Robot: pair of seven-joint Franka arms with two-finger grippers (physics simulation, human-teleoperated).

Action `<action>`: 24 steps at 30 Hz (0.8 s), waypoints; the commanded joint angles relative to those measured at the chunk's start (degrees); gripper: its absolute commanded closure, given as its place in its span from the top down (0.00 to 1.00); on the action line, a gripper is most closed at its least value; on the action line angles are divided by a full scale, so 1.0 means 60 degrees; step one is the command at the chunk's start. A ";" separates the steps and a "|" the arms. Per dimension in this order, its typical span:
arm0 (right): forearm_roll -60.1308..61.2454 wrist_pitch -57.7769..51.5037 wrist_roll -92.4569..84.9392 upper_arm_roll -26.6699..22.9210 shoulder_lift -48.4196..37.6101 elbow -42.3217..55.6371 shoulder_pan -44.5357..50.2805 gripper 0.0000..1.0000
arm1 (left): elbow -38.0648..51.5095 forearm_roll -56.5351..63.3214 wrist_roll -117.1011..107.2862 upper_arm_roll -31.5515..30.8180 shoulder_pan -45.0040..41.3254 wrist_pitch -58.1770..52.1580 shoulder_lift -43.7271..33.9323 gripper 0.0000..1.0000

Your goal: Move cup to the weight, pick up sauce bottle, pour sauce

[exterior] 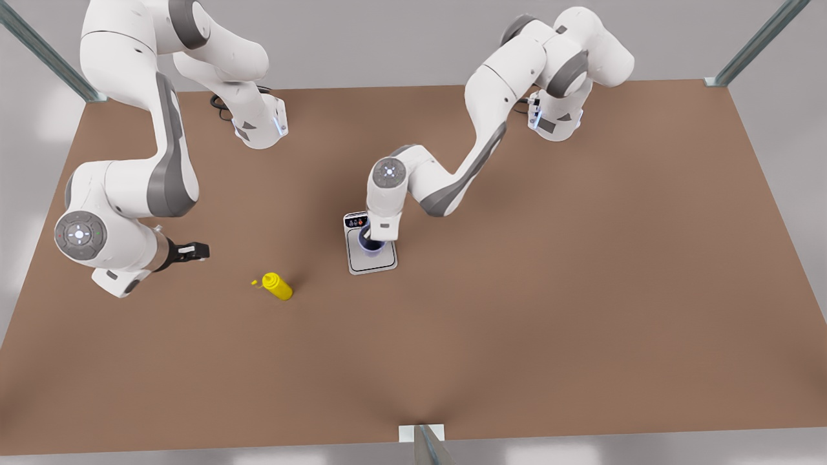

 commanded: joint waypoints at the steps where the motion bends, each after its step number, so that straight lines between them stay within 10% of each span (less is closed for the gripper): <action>1: 0.0001 -0.0001 0.0002 0.0000 0.0000 0.0001 -0.0004 1.00 | 0.0014 0.0103 -0.0001 0.0000 0.0001 0.0015 0.0010 0.21; 4: -0.0014 -0.0001 -0.0042 0.0001 0.0044 0.0016 0.0011 1.00 | 0.0000 0.0103 0.0013 0.0015 0.0015 0.0015 0.0025 0.21; 5: -0.0014 -0.0001 -0.0027 0.0000 0.0059 0.0016 0.0011 1.00 | 0.0000 0.0103 0.0028 0.0015 0.0015 0.0015 0.0025 0.47; 6: -0.0014 -0.0001 -0.0027 0.0000 0.0059 0.0016 0.0011 1.00 | 0.0000 0.0147 0.0042 0.0029 0.0030 0.0015 0.0040 0.94; 7: -0.0029 -0.0001 -0.0012 0.0000 0.0059 0.0016 0.0010 1.00 | 0.0000 0.0323 0.0013 0.0029 0.0030 0.0015 0.0083 1.00; 24: -0.0146 -0.0088 -0.0642 -0.0014 0.0821 0.1012 -0.0253 1.00 | 0.0000 0.0308 -0.0163 0.0029 0.0045 0.0000 0.0069 1.00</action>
